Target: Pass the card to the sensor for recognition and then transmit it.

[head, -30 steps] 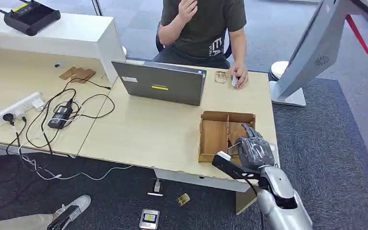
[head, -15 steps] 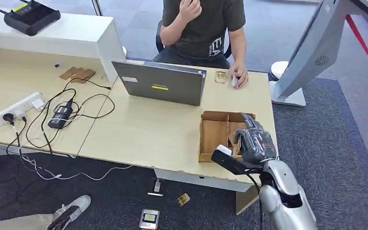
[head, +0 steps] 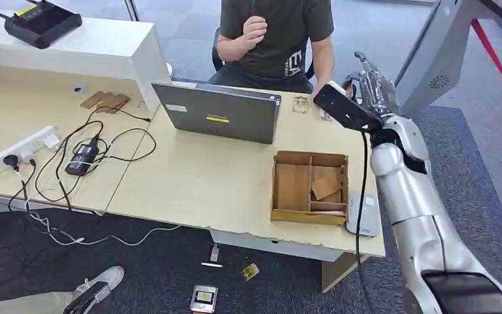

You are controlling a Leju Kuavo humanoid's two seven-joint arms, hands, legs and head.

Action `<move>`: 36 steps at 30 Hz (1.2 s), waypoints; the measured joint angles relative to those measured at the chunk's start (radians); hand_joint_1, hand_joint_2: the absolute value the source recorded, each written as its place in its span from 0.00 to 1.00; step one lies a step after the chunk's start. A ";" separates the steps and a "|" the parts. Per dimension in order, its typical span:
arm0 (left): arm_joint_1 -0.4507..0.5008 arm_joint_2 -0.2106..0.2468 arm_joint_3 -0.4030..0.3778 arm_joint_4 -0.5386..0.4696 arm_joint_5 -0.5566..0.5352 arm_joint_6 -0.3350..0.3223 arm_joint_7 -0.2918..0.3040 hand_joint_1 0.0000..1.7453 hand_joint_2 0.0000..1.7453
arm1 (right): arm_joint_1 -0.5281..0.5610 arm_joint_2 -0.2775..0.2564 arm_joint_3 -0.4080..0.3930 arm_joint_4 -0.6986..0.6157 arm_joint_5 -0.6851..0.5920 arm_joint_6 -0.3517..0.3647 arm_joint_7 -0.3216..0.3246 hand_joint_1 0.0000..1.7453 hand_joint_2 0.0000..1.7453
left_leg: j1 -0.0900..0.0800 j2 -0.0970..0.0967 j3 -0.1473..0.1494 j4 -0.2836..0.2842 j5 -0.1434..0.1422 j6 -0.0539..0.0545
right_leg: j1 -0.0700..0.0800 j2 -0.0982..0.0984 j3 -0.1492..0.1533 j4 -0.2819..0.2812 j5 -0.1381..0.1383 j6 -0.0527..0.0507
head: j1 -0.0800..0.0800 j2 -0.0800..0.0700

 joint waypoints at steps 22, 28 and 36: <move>0.035 0.108 -0.148 -0.104 0.199 0.188 -0.003 0.00 1.00 | -0.129 0.098 0.005 0.377 0.053 -0.016 0.065 1.00 1.00 | 0.001 0.001 -0.001 0.000 0.000 0.000 | 0.001 0.000 -0.002 0.001 0.000 0.000 | 0.000 0.000; 0.050 0.157 -0.227 -0.195 0.296 0.307 -0.006 0.00 1.00 | -0.130 0.106 0.006 0.400 0.049 -0.024 0.065 1.00 1.00 | 0.001 0.001 -0.001 0.000 0.000 0.000 | 0.001 0.000 -0.002 0.001 0.000 0.000 | 0.000 0.000; 0.029 0.216 -0.330 -0.221 0.381 0.361 -0.058 0.00 1.00 | -0.131 0.107 0.006 0.417 0.041 -0.027 0.064 0.00 1.00 | 0.001 0.001 -0.001 0.000 0.000 0.000 | 0.001 0.000 -0.002 0.001 0.000 0.000 | 0.000 0.000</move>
